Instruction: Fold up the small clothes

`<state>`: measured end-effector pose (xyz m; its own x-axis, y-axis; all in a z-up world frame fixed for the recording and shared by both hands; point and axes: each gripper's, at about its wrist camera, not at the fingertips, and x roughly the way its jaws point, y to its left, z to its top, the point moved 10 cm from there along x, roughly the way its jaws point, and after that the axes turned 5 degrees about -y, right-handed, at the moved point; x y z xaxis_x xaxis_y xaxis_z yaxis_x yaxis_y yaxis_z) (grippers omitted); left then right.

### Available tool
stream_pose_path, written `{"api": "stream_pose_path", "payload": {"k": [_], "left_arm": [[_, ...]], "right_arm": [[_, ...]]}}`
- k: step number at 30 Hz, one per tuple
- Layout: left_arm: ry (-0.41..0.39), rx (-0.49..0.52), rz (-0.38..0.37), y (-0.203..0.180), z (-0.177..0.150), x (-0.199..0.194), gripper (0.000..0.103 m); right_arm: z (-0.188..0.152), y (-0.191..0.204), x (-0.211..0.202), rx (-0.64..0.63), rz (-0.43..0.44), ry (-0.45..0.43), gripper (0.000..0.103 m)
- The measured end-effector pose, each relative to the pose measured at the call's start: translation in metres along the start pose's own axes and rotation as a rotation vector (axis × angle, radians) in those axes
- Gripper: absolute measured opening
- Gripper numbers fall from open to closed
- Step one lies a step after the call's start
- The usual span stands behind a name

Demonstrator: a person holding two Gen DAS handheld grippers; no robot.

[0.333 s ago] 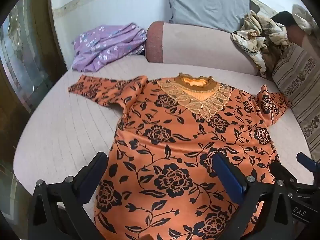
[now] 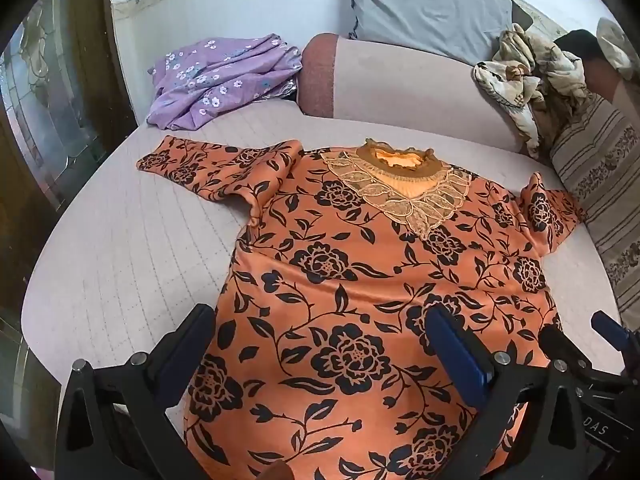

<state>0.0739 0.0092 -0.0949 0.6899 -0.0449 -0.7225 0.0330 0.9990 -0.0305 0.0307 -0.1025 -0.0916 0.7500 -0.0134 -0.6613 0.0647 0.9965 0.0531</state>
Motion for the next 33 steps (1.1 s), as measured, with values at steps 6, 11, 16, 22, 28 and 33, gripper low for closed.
{"api": "stream_pose_path", "payload": {"k": [6,11,16,22,28,33], "left_arm": [[-0.013,0.005,0.017,0.002,-0.001,0.003,0.103],[0.02,-0.03,-0.005,0.004,-0.007,0.007,0.103],[0.016,-0.007,0.016,0.005,-0.011,0.006,0.103],[0.015,0.007,0.017,0.004,-0.012,0.004,0.103],[0.003,0.024,0.028,0.003,-0.009,0.002,0.103],[0.0,0.028,0.03,0.002,-0.008,0.001,0.103]], "right_arm": [[0.005,0.005,0.003,-0.015,-0.006,-0.004,0.103],[0.005,0.009,0.004,-0.026,-0.008,-0.003,0.103],[0.004,0.012,0.004,-0.034,-0.01,-0.002,0.103],[0.004,0.015,0.004,-0.038,-0.013,-0.002,0.103],[0.003,0.016,0.004,-0.039,-0.011,0.0,0.103],[0.002,0.016,0.004,-0.038,-0.01,-0.002,0.103]]}}
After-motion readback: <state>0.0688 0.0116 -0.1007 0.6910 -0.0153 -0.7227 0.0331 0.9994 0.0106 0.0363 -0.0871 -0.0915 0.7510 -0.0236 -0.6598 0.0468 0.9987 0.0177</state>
